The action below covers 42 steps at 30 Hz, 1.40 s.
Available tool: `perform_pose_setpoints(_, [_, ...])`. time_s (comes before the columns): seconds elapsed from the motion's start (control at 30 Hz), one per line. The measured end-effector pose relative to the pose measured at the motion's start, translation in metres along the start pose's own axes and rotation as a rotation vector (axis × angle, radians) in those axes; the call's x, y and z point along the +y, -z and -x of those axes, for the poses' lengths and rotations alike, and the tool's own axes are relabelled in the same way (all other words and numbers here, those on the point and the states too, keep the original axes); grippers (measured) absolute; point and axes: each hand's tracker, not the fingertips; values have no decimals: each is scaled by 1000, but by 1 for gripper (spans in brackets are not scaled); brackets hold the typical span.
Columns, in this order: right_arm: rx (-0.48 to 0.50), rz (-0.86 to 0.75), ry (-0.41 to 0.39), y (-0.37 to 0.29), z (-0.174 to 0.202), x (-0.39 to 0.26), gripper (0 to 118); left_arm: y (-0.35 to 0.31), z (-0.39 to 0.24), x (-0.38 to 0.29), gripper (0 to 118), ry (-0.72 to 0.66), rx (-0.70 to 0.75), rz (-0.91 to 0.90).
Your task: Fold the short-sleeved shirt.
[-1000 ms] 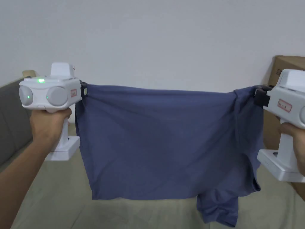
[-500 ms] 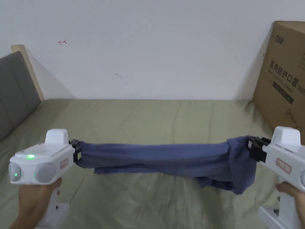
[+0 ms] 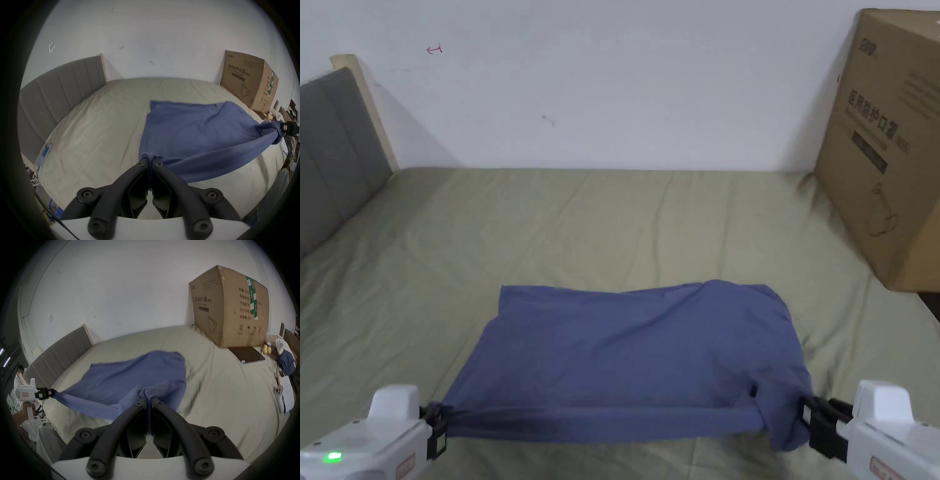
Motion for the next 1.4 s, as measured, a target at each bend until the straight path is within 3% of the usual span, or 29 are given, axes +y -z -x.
perform_pose_setpoints(0.4, [-88,233,70,0,1,-107,2,-2,1,-83,1,13,33,180])
perform_pose_setpoints(0.63, [-131,271,99,5,8,-109,3,-7,-12,-85,3,27,53,214])
perform_pose_setpoints(0.7, [-143,240,84,-5,16,-97,12,-20,-17,-71,20,-30,37,246])
perform_pose_setpoints(0.77, [-158,180,56,-17,25,-80,48,-31,-20,-58,64,-77,45,250])
perform_pose_setpoints(0.83, [-145,104,34,-30,32,-56,81,-37,-21,-50,99,-81,22,166])
perform_pose_setpoints(0.87, [-143,61,30,-36,37,-44,88,-44,-24,-42,103,-67,16,105])
perform_pose_setpoints(1.2, [-271,-335,-122,-78,103,44,87,-105,-63,49,103,-10,40,-435])
perform_pose_setpoints(1.33, [-323,-396,-133,-80,119,51,78,-110,-75,58,98,17,99,-527])
perform_pose_setpoints(1.4, [-333,-418,-124,-82,123,51,54,-115,-79,56,80,20,89,-554])
